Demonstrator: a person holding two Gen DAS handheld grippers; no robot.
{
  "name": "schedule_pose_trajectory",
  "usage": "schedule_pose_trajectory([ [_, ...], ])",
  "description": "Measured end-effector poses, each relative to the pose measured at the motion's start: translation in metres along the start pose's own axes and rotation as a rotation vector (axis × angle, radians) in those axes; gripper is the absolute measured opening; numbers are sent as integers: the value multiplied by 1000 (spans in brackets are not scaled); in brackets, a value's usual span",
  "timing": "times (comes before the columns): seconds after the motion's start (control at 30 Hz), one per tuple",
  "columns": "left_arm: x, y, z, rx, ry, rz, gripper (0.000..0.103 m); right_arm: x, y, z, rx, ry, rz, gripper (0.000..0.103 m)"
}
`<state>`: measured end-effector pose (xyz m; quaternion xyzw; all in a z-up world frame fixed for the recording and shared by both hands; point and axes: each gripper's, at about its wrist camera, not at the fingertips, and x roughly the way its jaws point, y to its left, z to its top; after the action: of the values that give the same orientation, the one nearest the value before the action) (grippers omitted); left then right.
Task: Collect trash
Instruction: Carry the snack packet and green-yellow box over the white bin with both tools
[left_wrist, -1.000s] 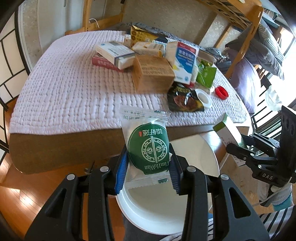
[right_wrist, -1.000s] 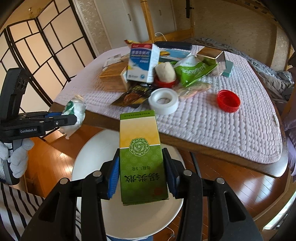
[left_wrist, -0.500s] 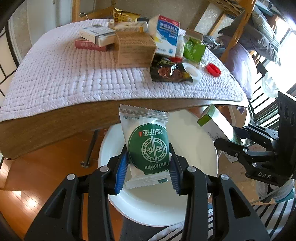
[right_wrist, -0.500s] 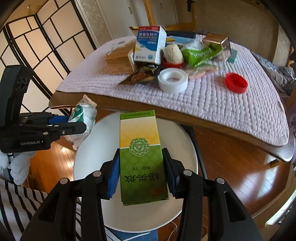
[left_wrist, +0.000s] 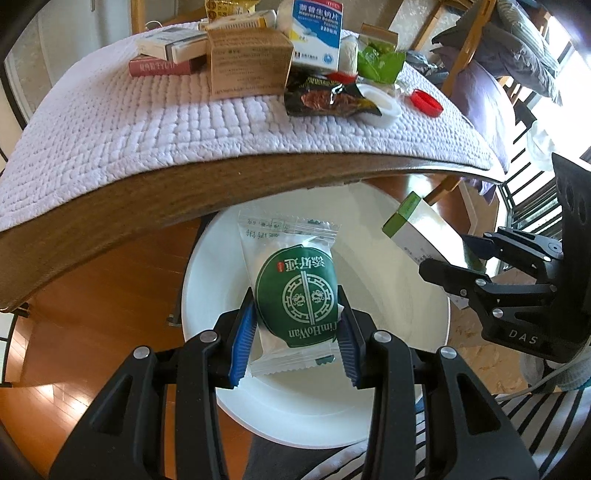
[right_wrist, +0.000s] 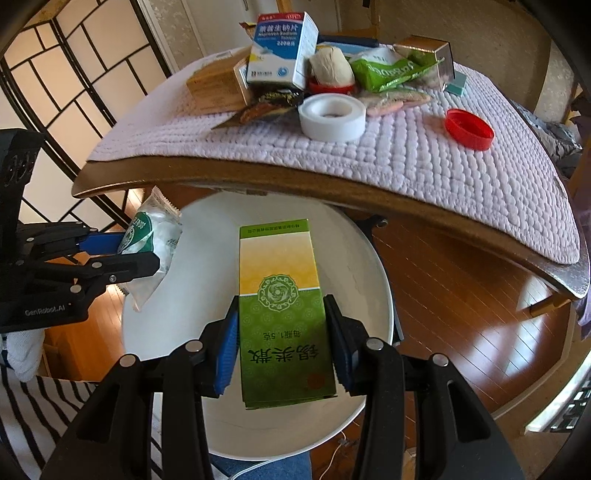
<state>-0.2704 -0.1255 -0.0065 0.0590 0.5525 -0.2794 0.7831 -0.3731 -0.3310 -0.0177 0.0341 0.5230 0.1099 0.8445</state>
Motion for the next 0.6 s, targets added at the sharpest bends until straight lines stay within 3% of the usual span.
schedule_pose_trajectory([
  [0.6, 32, -4, 1, 22, 41, 18, 42, 42, 19, -2, -28, 54, -95, 43],
])
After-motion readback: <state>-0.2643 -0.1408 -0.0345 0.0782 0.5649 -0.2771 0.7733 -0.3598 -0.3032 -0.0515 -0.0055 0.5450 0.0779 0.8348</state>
